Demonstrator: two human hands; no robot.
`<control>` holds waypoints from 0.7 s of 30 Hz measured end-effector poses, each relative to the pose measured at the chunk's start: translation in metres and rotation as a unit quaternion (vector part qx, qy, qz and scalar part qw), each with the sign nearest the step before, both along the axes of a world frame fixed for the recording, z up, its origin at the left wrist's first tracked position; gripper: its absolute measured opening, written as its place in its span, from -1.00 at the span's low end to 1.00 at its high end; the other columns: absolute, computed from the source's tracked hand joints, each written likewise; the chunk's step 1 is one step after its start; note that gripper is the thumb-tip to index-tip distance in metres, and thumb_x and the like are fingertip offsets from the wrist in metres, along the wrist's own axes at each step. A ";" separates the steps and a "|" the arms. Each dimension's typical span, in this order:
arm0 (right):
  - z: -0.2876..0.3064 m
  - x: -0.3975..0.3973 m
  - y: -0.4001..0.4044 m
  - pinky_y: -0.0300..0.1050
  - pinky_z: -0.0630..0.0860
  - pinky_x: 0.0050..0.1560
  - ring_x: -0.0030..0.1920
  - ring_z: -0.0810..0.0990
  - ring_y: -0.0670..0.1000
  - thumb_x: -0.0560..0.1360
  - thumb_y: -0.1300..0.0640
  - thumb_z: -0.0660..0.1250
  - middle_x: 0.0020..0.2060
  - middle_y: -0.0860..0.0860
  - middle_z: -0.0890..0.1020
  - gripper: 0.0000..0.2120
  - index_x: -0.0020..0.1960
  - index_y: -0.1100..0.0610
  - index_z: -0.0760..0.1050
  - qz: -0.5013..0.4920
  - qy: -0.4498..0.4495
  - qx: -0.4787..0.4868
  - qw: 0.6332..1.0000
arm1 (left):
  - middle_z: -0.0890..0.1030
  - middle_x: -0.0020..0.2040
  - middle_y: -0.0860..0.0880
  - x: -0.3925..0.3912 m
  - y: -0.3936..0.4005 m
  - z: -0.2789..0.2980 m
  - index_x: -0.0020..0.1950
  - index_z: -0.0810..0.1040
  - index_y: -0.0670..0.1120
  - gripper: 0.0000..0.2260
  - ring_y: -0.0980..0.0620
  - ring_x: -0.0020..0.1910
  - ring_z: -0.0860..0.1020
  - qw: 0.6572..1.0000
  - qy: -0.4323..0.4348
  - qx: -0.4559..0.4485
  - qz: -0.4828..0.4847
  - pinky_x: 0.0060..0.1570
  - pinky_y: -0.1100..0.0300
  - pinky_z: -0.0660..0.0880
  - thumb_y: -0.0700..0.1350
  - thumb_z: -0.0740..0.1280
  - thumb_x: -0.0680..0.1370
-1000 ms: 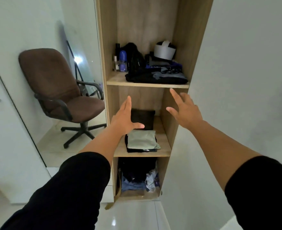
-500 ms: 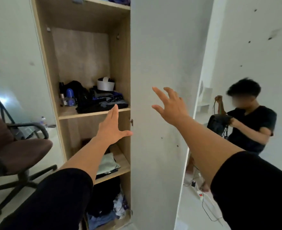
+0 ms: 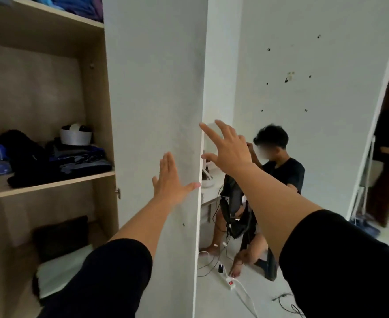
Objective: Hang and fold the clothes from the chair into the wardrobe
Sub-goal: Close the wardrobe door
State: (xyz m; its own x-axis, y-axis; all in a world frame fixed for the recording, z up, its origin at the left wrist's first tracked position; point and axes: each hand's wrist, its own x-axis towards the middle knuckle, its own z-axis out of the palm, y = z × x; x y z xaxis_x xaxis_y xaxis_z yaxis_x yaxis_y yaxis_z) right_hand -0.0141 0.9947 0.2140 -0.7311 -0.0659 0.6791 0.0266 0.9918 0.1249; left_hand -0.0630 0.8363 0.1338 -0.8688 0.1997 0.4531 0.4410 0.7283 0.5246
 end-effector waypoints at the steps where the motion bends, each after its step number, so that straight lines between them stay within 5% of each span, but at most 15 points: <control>1: 0.003 -0.008 0.005 0.13 0.23 0.38 0.49 0.08 0.11 0.50 -0.23 0.20 0.53 0.05 0.01 -0.26 0.51 -0.21 -0.18 0.002 0.004 0.005 1.000 | -0.32 0.54 0.01 -0.005 0.009 0.001 0.51 -0.37 -0.08 0.06 0.03 0.53 -0.25 1.000 -0.002 0.005 0.002 0.47 -0.19 -0.05 0.26 0.36 0.41; 9: 0.014 -0.060 0.029 0.11 0.26 0.36 0.49 0.12 0.09 0.47 -0.24 0.25 0.52 0.02 0.08 -0.22 0.51 -0.22 -0.15 0.093 0.025 -0.012 0.995 | -0.38 0.51 -0.02 -0.038 0.049 -0.008 0.48 -0.44 -0.03 0.12 -0.02 0.51 -0.31 0.998 0.009 0.017 0.059 0.43 -0.23 -0.13 0.34 0.36 0.35; 21: 0.006 -0.048 0.004 0.13 0.27 0.32 0.47 0.17 0.10 0.43 -0.32 0.22 0.52 0.02 0.11 -0.16 0.52 -0.19 -0.19 0.141 0.032 -0.065 0.987 | -0.30 0.54 0.03 -0.013 0.025 -0.012 0.50 -0.39 -0.01 -0.03 -0.02 0.55 -0.10 0.998 -0.007 0.017 0.056 0.45 -0.22 0.00 0.09 0.36 0.48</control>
